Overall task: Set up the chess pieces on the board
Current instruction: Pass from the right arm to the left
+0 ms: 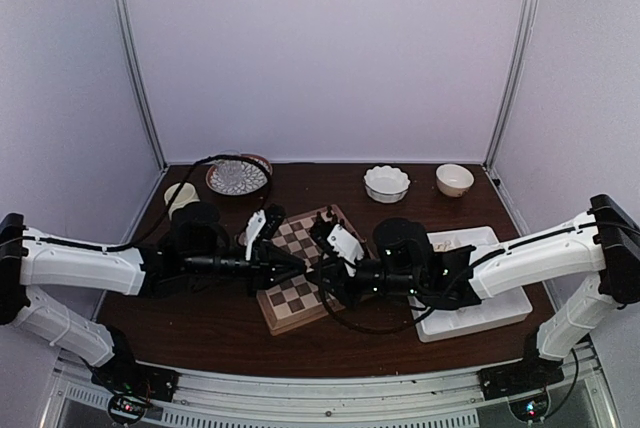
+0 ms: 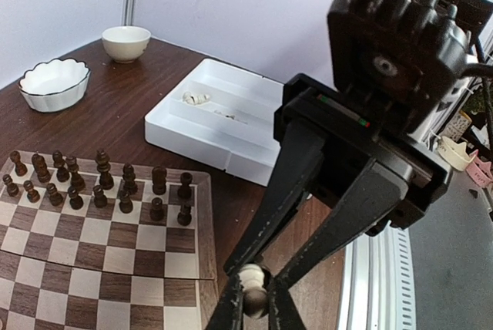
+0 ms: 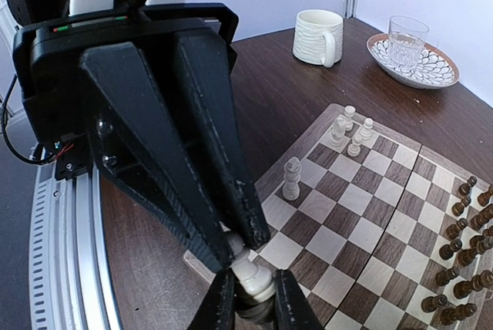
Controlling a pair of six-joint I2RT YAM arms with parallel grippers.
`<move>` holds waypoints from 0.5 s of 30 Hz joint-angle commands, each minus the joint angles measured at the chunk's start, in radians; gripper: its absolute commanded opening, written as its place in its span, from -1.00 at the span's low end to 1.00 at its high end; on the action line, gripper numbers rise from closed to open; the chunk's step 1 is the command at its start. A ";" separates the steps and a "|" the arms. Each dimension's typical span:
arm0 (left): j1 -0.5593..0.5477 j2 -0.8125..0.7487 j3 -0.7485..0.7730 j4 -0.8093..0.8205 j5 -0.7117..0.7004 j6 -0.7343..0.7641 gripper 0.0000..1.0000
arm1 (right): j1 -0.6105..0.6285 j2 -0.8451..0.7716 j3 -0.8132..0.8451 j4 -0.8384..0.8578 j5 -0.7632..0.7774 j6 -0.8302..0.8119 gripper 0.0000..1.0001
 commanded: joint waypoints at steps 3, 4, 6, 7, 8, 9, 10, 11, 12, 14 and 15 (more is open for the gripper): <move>-0.003 0.017 0.046 -0.017 -0.002 0.011 -0.96 | 0.009 0.003 0.024 0.015 0.024 -0.002 -0.73; -0.004 0.017 0.047 -0.020 -0.002 0.012 -0.96 | 0.010 0.004 0.022 0.016 0.025 -0.002 -0.73; -0.004 0.017 0.046 -0.022 -0.002 0.012 -0.96 | 0.010 0.004 0.022 0.017 0.029 -0.002 -0.72; -0.003 0.016 0.048 -0.023 -0.003 0.012 -0.96 | 0.010 0.003 0.022 0.016 0.031 -0.002 -0.71; -0.004 0.016 0.048 -0.024 -0.005 0.011 -0.95 | 0.009 0.003 0.022 0.018 0.034 -0.001 -0.71; -0.004 0.017 0.049 -0.027 -0.007 0.008 -0.88 | 0.009 0.003 0.022 0.017 0.036 -0.001 -0.71; -0.003 0.017 0.050 -0.031 -0.008 0.005 -0.73 | 0.010 0.001 0.022 0.018 0.041 -0.001 -0.71; -0.004 0.019 0.053 -0.038 -0.009 0.004 -0.60 | 0.009 0.001 0.021 0.018 0.045 0.000 -0.72; -0.004 0.020 0.056 -0.043 -0.009 0.004 -0.54 | 0.009 0.000 0.019 0.019 0.050 0.001 -0.72; -0.004 0.024 0.060 -0.048 -0.010 0.004 -0.50 | 0.009 -0.005 0.014 0.026 0.060 0.003 -0.72; -0.004 0.026 0.060 -0.048 -0.010 0.004 -0.50 | 0.009 -0.008 0.011 0.028 0.065 0.005 -0.72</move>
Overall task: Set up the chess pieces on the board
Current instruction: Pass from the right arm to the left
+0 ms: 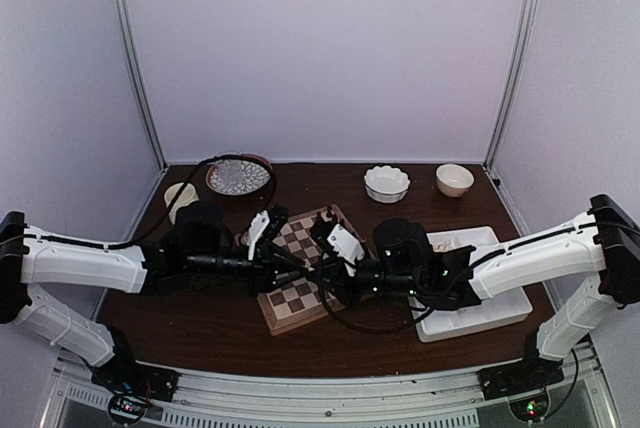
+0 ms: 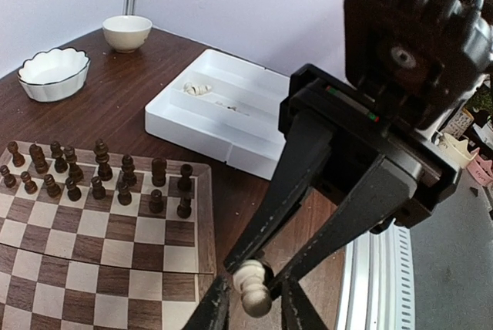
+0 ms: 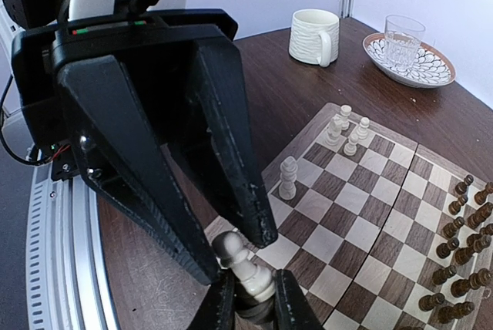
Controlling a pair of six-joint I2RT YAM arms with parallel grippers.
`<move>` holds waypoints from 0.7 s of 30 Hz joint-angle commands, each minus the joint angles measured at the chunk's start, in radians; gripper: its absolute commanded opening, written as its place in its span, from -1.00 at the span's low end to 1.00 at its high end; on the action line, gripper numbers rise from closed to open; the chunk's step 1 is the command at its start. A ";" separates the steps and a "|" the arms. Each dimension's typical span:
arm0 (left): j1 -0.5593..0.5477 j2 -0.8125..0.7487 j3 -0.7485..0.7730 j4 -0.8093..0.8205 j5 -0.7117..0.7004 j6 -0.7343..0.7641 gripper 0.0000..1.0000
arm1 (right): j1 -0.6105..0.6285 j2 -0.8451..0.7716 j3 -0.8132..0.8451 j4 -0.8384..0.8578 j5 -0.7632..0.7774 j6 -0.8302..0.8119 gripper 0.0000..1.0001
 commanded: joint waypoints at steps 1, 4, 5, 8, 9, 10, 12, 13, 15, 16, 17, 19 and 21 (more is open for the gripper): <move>-0.004 0.016 0.038 -0.001 -0.003 0.002 -0.50 | 0.007 -0.011 0.006 0.033 0.042 0.005 -0.71; -0.004 0.018 0.039 -0.003 0.000 0.004 -0.50 | 0.007 -0.016 0.002 0.038 0.044 0.005 -0.71; -0.004 0.018 0.039 -0.003 0.002 0.004 -0.51 | 0.007 -0.016 0.002 0.038 0.044 0.006 -0.71; -0.004 0.022 0.042 -0.003 0.009 0.006 -0.73 | 0.008 -0.014 0.003 0.038 0.039 0.006 -0.71; -0.003 0.022 0.042 -0.001 0.011 0.007 -0.83 | 0.008 -0.013 0.004 0.040 0.036 0.006 -0.71; -0.003 0.025 0.043 0.000 0.013 0.008 -0.92 | 0.008 -0.012 0.004 0.039 0.034 0.007 -0.70; -0.004 0.025 0.044 -0.001 0.015 0.009 -1.00 | 0.007 -0.013 0.004 0.040 0.033 0.008 -0.68; -0.004 0.023 0.045 -0.002 0.016 0.009 -1.00 | 0.007 -0.014 0.002 0.041 0.033 0.008 -0.65; -0.003 0.015 0.043 -0.007 0.011 0.011 -1.00 | 0.007 -0.014 0.001 0.042 0.033 0.005 -0.60; -0.004 0.009 0.041 -0.008 0.006 0.012 -1.00 | 0.007 -0.015 0.001 0.041 0.035 0.004 -0.53; -0.004 0.000 0.038 -0.010 -0.002 0.014 -1.00 | 0.007 -0.016 -0.001 0.043 0.036 0.003 -0.47; -0.004 -0.015 0.034 -0.025 -0.023 0.020 -1.00 | 0.008 -0.019 -0.007 0.046 0.038 -0.002 -0.36; -0.004 -0.032 0.033 -0.039 -0.044 0.021 -1.00 | 0.007 -0.024 -0.013 0.050 0.040 -0.011 -0.25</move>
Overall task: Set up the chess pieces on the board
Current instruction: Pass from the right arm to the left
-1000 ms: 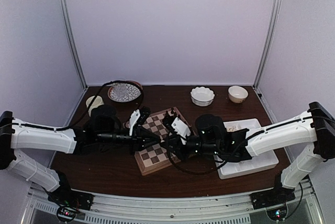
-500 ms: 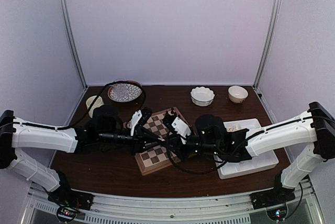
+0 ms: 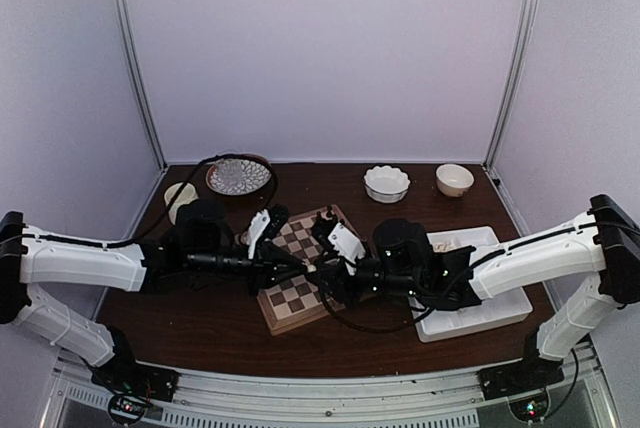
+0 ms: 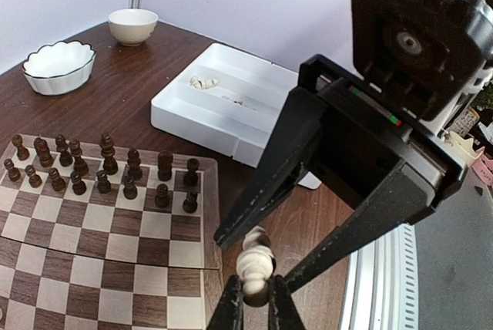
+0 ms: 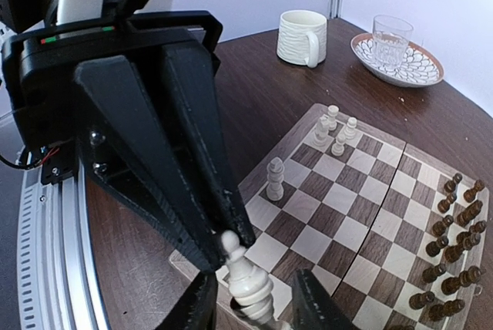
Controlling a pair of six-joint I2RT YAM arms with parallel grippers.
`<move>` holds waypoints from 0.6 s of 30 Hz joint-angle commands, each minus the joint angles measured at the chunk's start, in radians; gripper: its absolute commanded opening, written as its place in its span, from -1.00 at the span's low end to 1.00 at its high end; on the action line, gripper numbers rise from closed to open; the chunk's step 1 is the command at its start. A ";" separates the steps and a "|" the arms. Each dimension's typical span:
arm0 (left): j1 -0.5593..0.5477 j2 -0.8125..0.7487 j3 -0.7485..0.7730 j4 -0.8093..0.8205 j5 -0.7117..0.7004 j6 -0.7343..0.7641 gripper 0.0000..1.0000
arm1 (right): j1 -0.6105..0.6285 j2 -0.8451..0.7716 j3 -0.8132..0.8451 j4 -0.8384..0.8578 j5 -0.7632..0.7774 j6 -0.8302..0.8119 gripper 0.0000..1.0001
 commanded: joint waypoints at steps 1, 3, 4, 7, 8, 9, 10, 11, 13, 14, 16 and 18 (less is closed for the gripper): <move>-0.004 -0.046 0.017 -0.008 -0.040 0.015 -1.00 | 0.007 -0.026 -0.016 0.051 0.007 -0.012 -0.19; -0.005 -0.060 0.016 -0.020 -0.047 0.017 -1.00 | 0.007 -0.033 -0.026 0.058 0.013 -0.015 -0.07; -0.004 -0.067 0.015 -0.023 -0.050 0.017 -1.00 | 0.007 -0.038 -0.032 0.062 0.015 -0.014 -0.01; -0.002 -0.087 0.008 -0.023 -0.053 0.014 -1.00 | 0.005 -0.069 -0.058 0.086 -0.010 -0.009 0.22; 0.000 -0.093 0.005 -0.019 -0.053 0.007 -1.00 | 0.002 -0.083 -0.070 0.100 -0.038 -0.007 0.26; 0.007 -0.099 0.001 -0.011 -0.045 -0.003 -1.00 | -0.001 -0.098 -0.080 0.115 -0.066 -0.003 0.29; 0.017 -0.102 -0.004 0.001 -0.026 -0.016 -1.00 | -0.001 -0.114 -0.085 0.117 -0.088 0.003 0.30; 0.030 -0.108 -0.012 0.022 0.000 -0.032 -1.00 | -0.005 -0.127 -0.088 0.116 -0.105 0.012 0.32; 0.048 -0.117 -0.027 0.057 0.042 -0.057 -1.00 | -0.011 -0.155 -0.093 0.111 -0.126 0.027 0.33; 0.052 -0.124 -0.033 0.069 0.056 -0.062 -1.00 | -0.015 -0.169 -0.096 0.110 -0.135 0.039 0.34; 0.053 -0.145 -0.041 0.082 0.074 -0.063 -1.00 | -0.034 -0.194 -0.106 0.123 -0.167 0.075 0.37; 0.054 -0.164 -0.055 0.107 0.094 -0.069 -1.00 | -0.064 -0.206 -0.118 0.153 -0.221 0.123 0.39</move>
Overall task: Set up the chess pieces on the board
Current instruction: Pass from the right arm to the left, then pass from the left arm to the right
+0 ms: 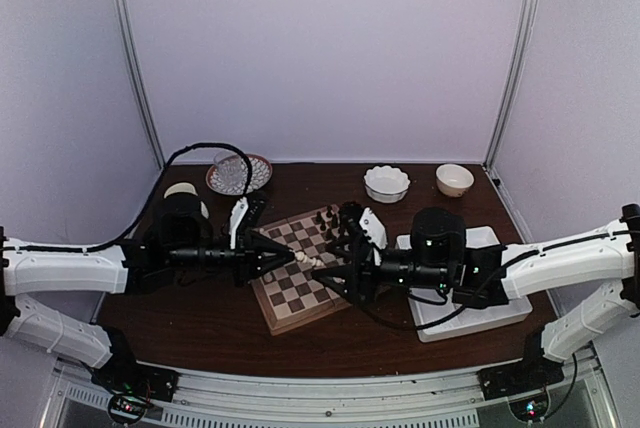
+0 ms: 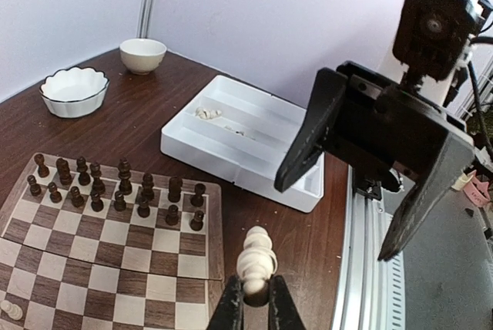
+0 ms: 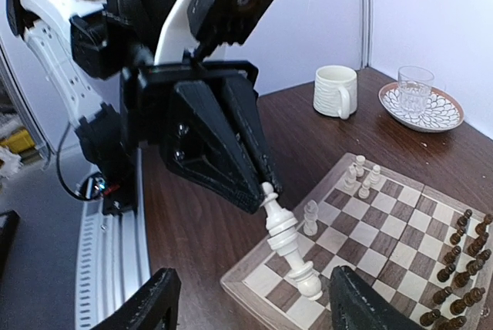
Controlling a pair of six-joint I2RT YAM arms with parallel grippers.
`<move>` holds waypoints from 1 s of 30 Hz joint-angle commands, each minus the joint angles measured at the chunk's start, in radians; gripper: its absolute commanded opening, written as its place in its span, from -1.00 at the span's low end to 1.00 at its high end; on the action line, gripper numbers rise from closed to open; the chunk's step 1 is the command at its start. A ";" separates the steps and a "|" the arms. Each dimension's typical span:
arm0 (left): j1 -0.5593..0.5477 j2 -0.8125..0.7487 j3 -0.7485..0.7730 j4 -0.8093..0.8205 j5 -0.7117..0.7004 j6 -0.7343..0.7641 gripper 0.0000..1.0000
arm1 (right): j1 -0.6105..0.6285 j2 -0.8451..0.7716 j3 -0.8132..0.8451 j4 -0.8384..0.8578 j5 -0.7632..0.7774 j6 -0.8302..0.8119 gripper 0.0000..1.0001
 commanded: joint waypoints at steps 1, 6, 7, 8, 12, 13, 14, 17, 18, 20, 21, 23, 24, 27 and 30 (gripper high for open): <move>0.006 -0.053 -0.032 0.117 0.077 -0.032 -1.00 | -0.062 -0.045 -0.035 0.090 -0.129 0.115 0.41; 0.006 -0.082 -0.083 0.235 0.112 -0.054 -1.00 | -0.113 -0.030 -0.039 0.158 -0.259 0.212 0.40; 0.006 -0.084 -0.091 0.254 0.119 -0.057 -1.00 | -0.114 -0.023 -0.038 0.164 -0.270 0.217 0.38; 0.006 -0.086 -0.096 0.273 0.124 -0.060 -1.00 | -0.115 -0.018 -0.036 0.171 -0.281 0.223 0.36; 0.006 -0.088 -0.110 0.308 0.131 -0.066 -1.00 | -0.115 0.007 -0.023 0.193 -0.336 0.243 0.26; 0.006 -0.087 -0.113 0.318 0.134 -0.070 -1.00 | -0.115 0.012 -0.019 0.197 -0.350 0.248 0.23; 0.006 -0.086 -0.116 0.330 0.134 -0.074 -1.00 | -0.114 0.020 -0.015 0.202 -0.363 0.252 0.19; 0.006 -0.084 -0.123 0.353 0.136 -0.080 -1.00 | -0.115 0.037 -0.010 0.216 -0.389 0.267 0.10; 0.006 -0.084 -0.125 0.354 0.135 -0.080 -1.00 | -0.115 0.042 -0.010 0.224 -0.393 0.272 0.08; 0.006 -0.083 -0.125 0.356 0.135 -0.081 -1.00 | -0.115 0.051 -0.009 0.233 -0.400 0.277 0.03; 0.006 -0.081 -0.125 0.357 0.137 -0.082 -1.00 | -0.115 0.052 -0.007 0.236 -0.403 0.280 0.00; 0.006 -0.076 -0.124 0.362 0.142 -0.085 -1.00 | -0.115 0.056 -0.007 0.239 -0.408 0.284 -0.05; 0.006 -0.073 -0.123 0.363 0.143 -0.085 -1.00 | -0.115 0.056 -0.007 0.242 -0.409 0.287 -0.10; 0.006 -0.059 -0.116 0.359 0.148 -0.085 -1.00 | -0.117 0.057 -0.009 0.253 -0.412 0.293 -0.30; 0.006 -0.042 -0.108 0.359 0.159 -0.083 -1.00 | -0.118 0.062 -0.010 0.263 -0.417 0.300 -0.42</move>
